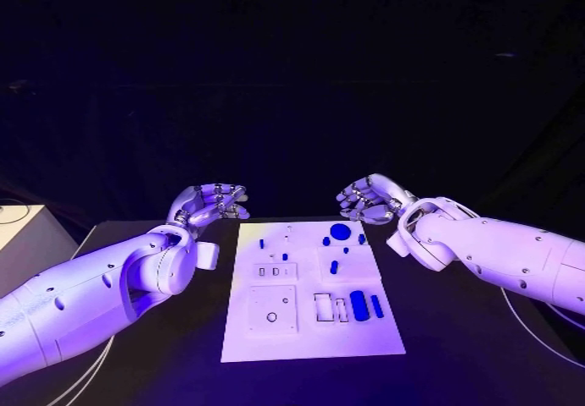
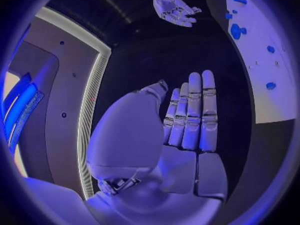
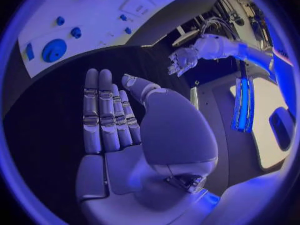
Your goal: Assemble the parts on the task board
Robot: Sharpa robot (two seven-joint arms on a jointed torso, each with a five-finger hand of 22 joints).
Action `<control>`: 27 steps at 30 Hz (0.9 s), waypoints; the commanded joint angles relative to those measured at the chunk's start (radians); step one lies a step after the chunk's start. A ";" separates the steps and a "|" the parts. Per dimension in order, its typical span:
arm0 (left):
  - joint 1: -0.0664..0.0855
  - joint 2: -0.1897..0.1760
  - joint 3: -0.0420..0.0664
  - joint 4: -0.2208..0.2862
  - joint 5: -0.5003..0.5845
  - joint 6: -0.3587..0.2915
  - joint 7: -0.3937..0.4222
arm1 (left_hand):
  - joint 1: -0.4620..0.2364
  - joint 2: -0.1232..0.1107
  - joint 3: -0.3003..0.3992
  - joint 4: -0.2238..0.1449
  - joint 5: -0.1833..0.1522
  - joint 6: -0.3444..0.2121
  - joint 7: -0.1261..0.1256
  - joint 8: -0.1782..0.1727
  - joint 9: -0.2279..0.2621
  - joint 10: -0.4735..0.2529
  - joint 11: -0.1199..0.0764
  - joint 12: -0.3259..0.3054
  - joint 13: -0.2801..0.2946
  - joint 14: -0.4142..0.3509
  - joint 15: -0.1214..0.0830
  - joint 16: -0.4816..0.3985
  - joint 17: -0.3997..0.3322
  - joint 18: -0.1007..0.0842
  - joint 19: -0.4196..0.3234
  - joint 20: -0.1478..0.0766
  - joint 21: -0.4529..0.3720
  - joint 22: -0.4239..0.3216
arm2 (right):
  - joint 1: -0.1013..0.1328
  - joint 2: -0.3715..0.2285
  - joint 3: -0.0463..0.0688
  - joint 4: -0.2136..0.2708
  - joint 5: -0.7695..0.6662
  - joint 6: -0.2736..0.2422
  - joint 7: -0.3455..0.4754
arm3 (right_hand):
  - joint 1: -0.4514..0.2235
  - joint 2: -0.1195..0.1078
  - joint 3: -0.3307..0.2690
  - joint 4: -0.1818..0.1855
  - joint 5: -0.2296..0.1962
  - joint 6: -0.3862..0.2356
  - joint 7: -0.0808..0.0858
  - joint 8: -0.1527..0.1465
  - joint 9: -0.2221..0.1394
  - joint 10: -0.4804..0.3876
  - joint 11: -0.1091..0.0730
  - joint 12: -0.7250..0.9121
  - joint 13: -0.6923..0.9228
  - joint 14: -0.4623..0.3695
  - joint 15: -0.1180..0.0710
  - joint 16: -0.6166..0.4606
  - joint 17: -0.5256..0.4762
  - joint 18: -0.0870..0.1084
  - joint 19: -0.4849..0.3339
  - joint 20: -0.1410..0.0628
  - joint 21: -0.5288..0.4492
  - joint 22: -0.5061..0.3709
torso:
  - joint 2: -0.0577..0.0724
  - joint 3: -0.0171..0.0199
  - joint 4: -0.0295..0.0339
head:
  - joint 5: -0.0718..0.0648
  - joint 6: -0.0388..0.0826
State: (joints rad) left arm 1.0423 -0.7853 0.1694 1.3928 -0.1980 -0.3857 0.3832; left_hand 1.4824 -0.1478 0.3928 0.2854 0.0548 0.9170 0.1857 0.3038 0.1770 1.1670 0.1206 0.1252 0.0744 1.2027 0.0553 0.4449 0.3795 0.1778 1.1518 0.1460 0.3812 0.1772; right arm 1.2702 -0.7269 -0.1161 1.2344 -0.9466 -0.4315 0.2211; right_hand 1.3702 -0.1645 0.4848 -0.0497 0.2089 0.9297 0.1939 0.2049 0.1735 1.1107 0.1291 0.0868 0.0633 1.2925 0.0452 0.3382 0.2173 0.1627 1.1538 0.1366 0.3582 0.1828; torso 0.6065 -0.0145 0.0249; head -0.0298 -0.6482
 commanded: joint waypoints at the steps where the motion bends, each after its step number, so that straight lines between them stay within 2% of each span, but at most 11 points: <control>1: 0.000 -0.018 0.012 0.042 -0.033 0.062 -0.001 | -0.006 -0.018 0.020 -0.002 -0.001 0.010 0.000 -0.011 0.005 0.015 -0.006 -0.022 -0.002 0.006 -0.010 0.076 0.071 0.002 0.016 -0.010 0.050 0.029 | 0.012 0.004 0.000 -0.002 -0.328 0.057 -0.102 | -0.019 -0.039 0.055 -0.001 0.038 0.116 -0.045 -0.004 0.017 0.163 -0.057 -0.024 0.008 0.213 -0.070 0.566 0.419 -0.016 0.247 -0.072 0.438 0.371 | 0.032 -0.0082 0.0145 | -0.014 0.006; 2: 0.000 -0.025 0.017 0.056 -0.035 0.065 -0.002 | -0.008 -0.020 0.027 -0.003 -0.001 0.011 -0.001 -0.014 0.007 0.019 -0.006 -0.030 -0.002 0.007 -0.012 0.110 0.100 0.002 0.019 -0.013 0.072 0.043 | 0.016 0.006 0.000 -0.003 -0.368 0.066 -0.121 | -0.025 -0.048 0.064 0.002 0.037 0.116 -0.043 -0.007 0.020 0.164 -0.055 -0.025 0.009 0.207 -0.073 0.616 0.465 -0.020 0.248 -0.068 0.463 0.397 | 0.038 -0.0094 0.0176 | -0.017 0.007; 3: 0.000 -0.032 0.021 0.069 -0.037 0.067 -0.002 | -0.010 -0.024 0.033 -0.003 -0.002 0.011 -0.001 -0.017 0.010 0.021 -0.006 -0.036 -0.002 0.004 -0.014 0.139 0.124 0.001 0.019 -0.015 0.092 0.056 | 0.019 0.007 0.001 -0.005 -0.406 0.075 -0.139 | -0.027 -0.051 0.079 0.005 0.040 0.118 -0.046 -0.009 0.026 0.165 -0.057 -0.024 0.010 0.208 -0.071 0.711 0.566 -0.029 0.264 -0.068 0.541 0.490 | 0.043 -0.0105 0.0204 | -0.020 0.007; 5: 0.000 -0.042 0.028 0.092 -0.040 0.071 -0.003 | -0.014 -0.028 0.041 -0.004 -0.001 0.012 -0.002 -0.021 0.014 0.025 -0.007 -0.045 -0.001 -0.004 -0.015 0.178 0.157 0.001 0.015 -0.017 0.122 0.075 | 0.025 0.010 0.001 -0.007 -0.470 0.092 -0.172 | -0.034 -0.065 0.091 0.010 0.036 0.116 -0.046 -0.014 0.035 0.169 -0.058 -0.024 0.014 0.209 -0.068 0.835 0.705 -0.047 0.284 -0.067 0.660 0.635 | 0.050 -0.0124 0.0252 | -0.024 0.009; 8: 0.000 -0.057 0.037 0.123 -0.042 0.075 -0.005 | -0.020 -0.035 0.055 -0.004 -0.001 0.012 -0.002 -0.026 0.021 0.029 -0.007 -0.055 0.000 -0.021 -0.018 0.238 0.205 0.001 0.024 -0.022 0.197 0.122 | 0.030 0.016 0.001 -0.010 -0.551 0.116 -0.218 | -0.047 -0.082 0.098 0.020 0.024 0.112 -0.042 -0.019 0.044 0.142 -0.053 -0.026 0.012 0.211 -0.061 0.916 0.797 -0.055 0.293 -0.063 0.723 0.712 | 0.064 -0.0158 0.0340 | -0.032 0.013; 13: 0.000 -0.074 0.049 0.159 -0.048 0.080 -0.008 | -0.029 -0.043 0.070 -0.005 -0.001 0.011 -0.002 -0.031 0.032 0.030 -0.008 -0.057 0.002 -0.039 -0.019 0.290 0.247 0.001 0.006 -0.023 0.287 0.182 | 0.033 0.029 0.001 -0.018 -0.642 0.142 -0.271 | -0.053 -0.095 0.099 0.026 0.016 0.107 -0.041 -0.022 0.049 0.114 -0.048 -0.026 0.009 0.211 -0.056 0.949 0.833 -0.059 0.295 -0.059 0.748 0.741 | 0.080 -0.0205 0.0461 | -0.044 0.016; 14: 0.000 -0.076 0.050 0.164 -0.049 0.081 -0.008 | -0.030 -0.044 0.072 -0.005 -0.001 0.011 -0.002 -0.032 0.034 0.030 -0.008 -0.058 0.002 -0.040 -0.019 0.297 0.251 0.001 0.002 -0.023 0.301 0.192 | 0.034 0.031 0.001 -0.019 -0.654 0.146 -0.278 | -0.058 -0.104 0.097 0.029 0.012 0.098 -0.042 -0.027 0.050 0.089 -0.045 -0.028 0.006 0.211 -0.053 0.959 0.843 -0.059 0.295 -0.057 0.752 0.745 | 0.083 -0.0212 0.0483 | -0.046 0.016; 18: 0.000 -0.083 0.058 0.184 -0.054 0.084 -0.010 | -0.034 -0.047 0.075 -0.005 -0.001 0.010 -0.002 -0.033 0.037 0.029 -0.007 -0.058 0.002 -0.041 -0.019 0.311 0.261 0.002 -0.008 -0.022 0.329 0.211 | 0.034 0.044 0.001 -0.028 -0.702 0.164 -0.306 | -0.062 -0.116 0.086 0.035 0.008 0.080 -0.042 -0.037 0.053 0.052 -0.041 -0.027 0.006 0.208 -0.050 0.981 0.864 -0.059 0.294 -0.052 0.766 0.761 | 0.094 -0.0241 0.0572 | -0.055 0.018; 21: 0.000 -0.086 0.062 0.191 -0.056 0.084 -0.011 | -0.036 -0.048 0.076 -0.005 -0.001 0.009 -0.002 -0.035 0.039 0.028 -0.007 -0.058 0.002 -0.043 -0.018 0.316 0.264 0.002 -0.013 -0.022 0.342 0.220 | 0.034 0.050 0.001 -0.035 -0.717 0.173 -0.317 | -0.060 -0.117 0.077 0.037 0.006 0.074 -0.042 -0.041 0.055 0.036 -0.039 -0.026 0.007 0.207 -0.048 0.990 0.871 -0.059 0.292 -0.050 0.772 0.768 | 0.101 -0.0248 0.0608 | -0.061 0.019; 27: -0.001 -0.092 0.069 0.201 -0.059 0.086 -0.012 | -0.037 -0.049 0.077 -0.005 -0.001 0.008 -0.001 -0.035 0.039 0.027 -0.007 -0.058 0.002 -0.044 -0.018 0.318 0.266 0.002 -0.016 -0.022 0.347 0.223 | 0.033 0.061 0.001 -0.050 -0.735 0.176 -0.328 | -0.056 -0.116 0.062 0.040 0.003 0.067 -0.040 -0.046 0.057 0.018 -0.037 -0.026 0.008 0.205 -0.046 0.997 0.875 -0.059 0.290 -0.047 0.777 0.774 | 0.111 -0.0238 0.0628 | -0.069 0.025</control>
State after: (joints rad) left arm 1.0413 -0.8763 0.2374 1.5883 -0.2461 -0.3212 0.3699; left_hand 1.4452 -0.1893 0.4637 0.2828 0.0548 0.9241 0.1856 0.2722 0.2149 1.1905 0.1143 0.0726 0.0757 1.1648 0.0360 0.7577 0.6444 0.1777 1.1424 0.1239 0.7243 0.3992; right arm 1.3037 -0.6683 -0.1157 1.1876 -1.6252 -0.2865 -0.0744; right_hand 1.3111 -0.2740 0.5523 -0.0084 0.2182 1.0023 0.1547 0.1641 0.2301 1.1329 0.0919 0.0632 0.0698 1.4649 -0.0056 1.3308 1.0915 0.1145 1.4436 0.0804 1.1324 0.9555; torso 0.7093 -0.0383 0.0849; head -0.0943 -0.6262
